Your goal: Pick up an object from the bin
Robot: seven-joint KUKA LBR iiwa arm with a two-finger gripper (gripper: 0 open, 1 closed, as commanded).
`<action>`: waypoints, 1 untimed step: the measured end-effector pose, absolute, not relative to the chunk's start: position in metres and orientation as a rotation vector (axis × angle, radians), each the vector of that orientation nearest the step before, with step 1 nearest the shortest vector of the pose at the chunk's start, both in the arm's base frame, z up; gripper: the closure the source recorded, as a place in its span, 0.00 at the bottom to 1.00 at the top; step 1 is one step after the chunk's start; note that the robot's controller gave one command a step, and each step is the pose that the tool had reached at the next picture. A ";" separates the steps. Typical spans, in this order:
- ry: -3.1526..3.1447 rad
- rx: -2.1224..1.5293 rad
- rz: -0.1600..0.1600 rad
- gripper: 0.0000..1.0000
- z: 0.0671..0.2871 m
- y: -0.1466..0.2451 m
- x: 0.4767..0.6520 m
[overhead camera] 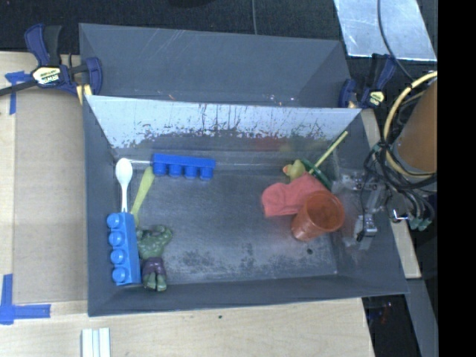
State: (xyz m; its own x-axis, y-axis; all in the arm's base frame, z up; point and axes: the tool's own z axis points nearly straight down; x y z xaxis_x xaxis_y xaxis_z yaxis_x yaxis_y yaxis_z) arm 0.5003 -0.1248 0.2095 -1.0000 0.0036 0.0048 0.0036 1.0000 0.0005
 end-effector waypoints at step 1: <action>-3.145 0.000 0.002 0.00 0.214 -0.124 0.502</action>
Offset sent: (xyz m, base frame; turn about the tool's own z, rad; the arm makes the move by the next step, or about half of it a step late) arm -0.0185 -0.0099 -0.1395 -0.1836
